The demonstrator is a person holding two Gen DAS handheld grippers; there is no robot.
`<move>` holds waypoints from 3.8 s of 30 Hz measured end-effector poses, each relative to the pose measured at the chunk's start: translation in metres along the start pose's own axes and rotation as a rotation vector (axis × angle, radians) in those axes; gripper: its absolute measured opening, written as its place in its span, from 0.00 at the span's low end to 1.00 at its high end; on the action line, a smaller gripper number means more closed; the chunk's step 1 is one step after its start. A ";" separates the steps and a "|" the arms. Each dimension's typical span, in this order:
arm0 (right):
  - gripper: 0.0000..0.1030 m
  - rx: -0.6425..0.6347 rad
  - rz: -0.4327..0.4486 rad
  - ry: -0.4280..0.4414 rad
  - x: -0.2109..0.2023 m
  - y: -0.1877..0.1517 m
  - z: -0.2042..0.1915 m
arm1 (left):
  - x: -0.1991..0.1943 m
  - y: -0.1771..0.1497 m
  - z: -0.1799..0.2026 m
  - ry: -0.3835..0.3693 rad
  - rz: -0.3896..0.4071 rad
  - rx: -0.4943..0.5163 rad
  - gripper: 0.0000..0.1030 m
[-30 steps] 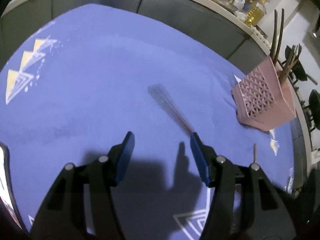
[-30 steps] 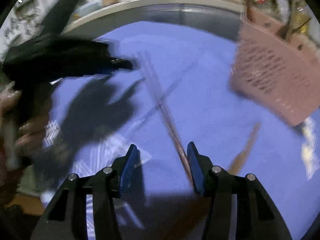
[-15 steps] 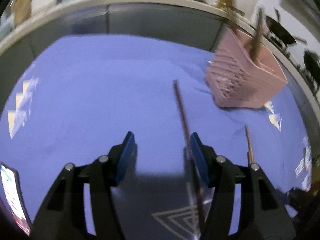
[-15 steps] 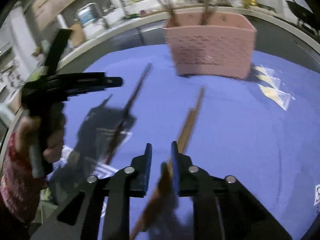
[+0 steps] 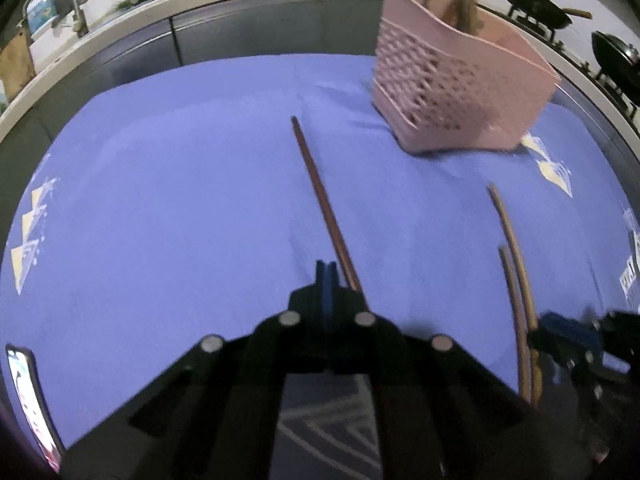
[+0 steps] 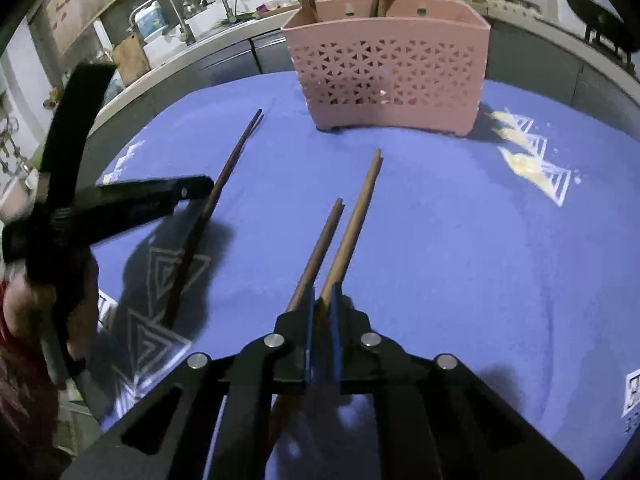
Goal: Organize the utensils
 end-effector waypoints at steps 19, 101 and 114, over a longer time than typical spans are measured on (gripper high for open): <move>0.06 0.097 0.016 -0.052 -0.005 0.000 0.055 | -0.001 -0.019 0.008 0.013 -0.008 0.033 0.00; 0.05 -0.131 0.728 -0.008 -0.111 0.256 0.030 | -0.164 0.242 0.065 -0.174 0.535 0.091 0.04; 0.07 -0.038 0.629 0.031 -0.071 0.219 0.042 | -0.099 0.195 0.068 -0.040 0.437 0.091 0.06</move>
Point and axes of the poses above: each gripper's, at about its wrist camera, not at the fingertips, and x roughly the way its jaws point, z to its right, y to its top, the point moved 4 cm from there along x, roughly the way its jaws point
